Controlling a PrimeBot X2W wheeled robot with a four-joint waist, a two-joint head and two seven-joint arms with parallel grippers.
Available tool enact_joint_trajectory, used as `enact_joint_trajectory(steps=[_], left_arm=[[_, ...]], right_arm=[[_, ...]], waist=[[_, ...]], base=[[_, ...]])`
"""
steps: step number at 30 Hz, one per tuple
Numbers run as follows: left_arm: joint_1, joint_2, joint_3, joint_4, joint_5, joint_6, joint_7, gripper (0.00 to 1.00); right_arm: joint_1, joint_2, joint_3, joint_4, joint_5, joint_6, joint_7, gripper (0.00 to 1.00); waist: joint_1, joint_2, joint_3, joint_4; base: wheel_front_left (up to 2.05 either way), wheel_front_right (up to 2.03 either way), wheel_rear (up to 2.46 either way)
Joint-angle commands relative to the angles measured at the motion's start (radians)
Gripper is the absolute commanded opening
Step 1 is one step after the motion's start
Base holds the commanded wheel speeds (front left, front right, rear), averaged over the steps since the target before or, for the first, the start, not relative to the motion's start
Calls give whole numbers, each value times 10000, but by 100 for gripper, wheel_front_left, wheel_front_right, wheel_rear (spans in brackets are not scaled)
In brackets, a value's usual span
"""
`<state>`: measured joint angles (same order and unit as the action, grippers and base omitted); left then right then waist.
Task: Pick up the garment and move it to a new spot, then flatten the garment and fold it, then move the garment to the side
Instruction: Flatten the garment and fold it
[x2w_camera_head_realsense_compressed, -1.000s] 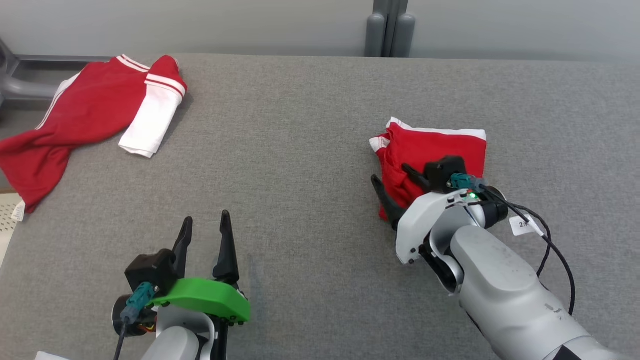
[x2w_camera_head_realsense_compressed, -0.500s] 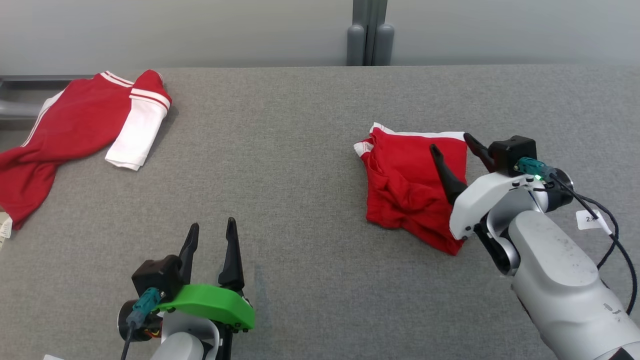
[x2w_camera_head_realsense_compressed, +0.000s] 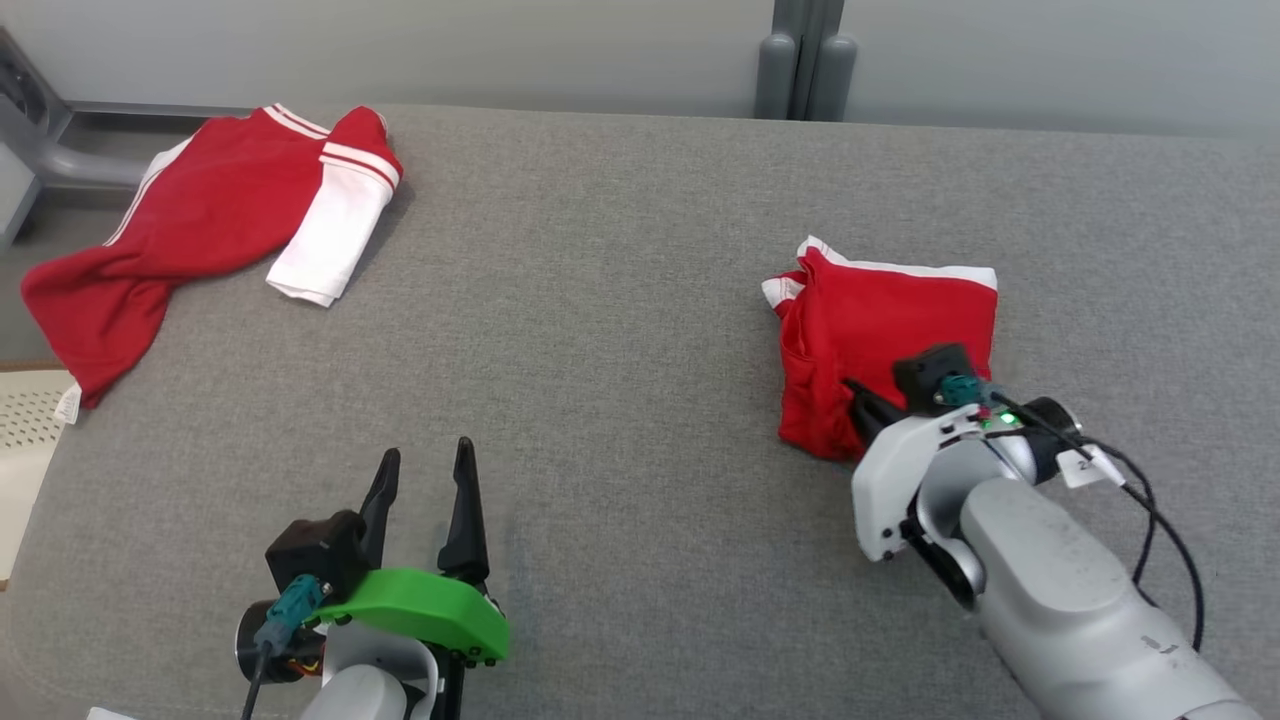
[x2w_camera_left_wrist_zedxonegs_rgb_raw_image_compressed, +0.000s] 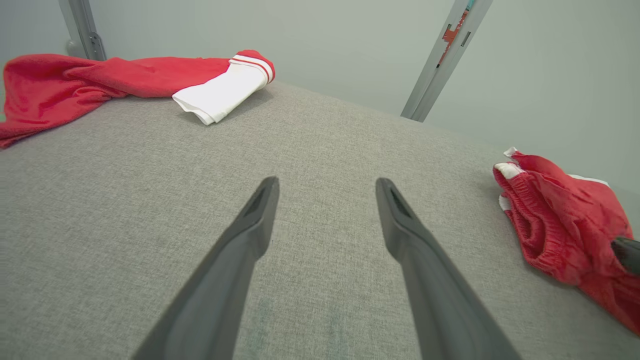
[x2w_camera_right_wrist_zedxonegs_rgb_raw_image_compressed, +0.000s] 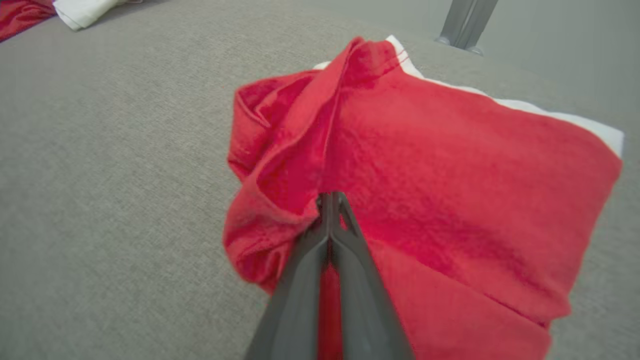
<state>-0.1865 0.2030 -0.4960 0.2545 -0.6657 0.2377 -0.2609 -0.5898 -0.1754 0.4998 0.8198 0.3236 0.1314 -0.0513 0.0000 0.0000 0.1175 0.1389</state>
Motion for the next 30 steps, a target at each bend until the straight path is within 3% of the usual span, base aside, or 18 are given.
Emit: enact_joint_trajectory(steps=[1,8,16,18,19,20,24,30], left_arm=[[-98,74,18,-19,85,-11,-13,100],[-170,113,18,-82,109,26,-18,100],[-224,123,79,-60,100,73,-24,100],[-257,153,123,-34,139,71,-29,100],[-304,162,127,-25,181,61,-31,100],[-350,172,134,-20,216,52,-32,100],[-544,114,153,-35,397,-35,-45,100],[-787,-159,335,170,797,-180,-32,100]], right_arm=[[-122,139,208,76,162,-14,-90,0],[-564,772,1199,486,654,-14,-373,0],[-1002,973,1809,934,1047,-15,-1002,0],[-1053,950,1734,875,1139,-15,-1401,20],[-1099,909,1641,823,1145,-15,-1612,69],[-1131,853,1569,790,1079,-15,-1743,100],[-873,730,851,485,1002,-15,-2063,100],[92,485,-1242,-860,60,-15,-2136,100]], waist=[[0,0,62,98],[0,0,204,201],[0,0,237,97],[0,0,143,-16],[0,0,91,-78],[0,0,32,-141],[0,0,-260,-409],[0,0,-594,-870]], base=[[0,0,0],[0,0,0],[0,0,0],[0,0,0],[0,0,0],[0,0,0],[0,0,0],[0,0,0]])
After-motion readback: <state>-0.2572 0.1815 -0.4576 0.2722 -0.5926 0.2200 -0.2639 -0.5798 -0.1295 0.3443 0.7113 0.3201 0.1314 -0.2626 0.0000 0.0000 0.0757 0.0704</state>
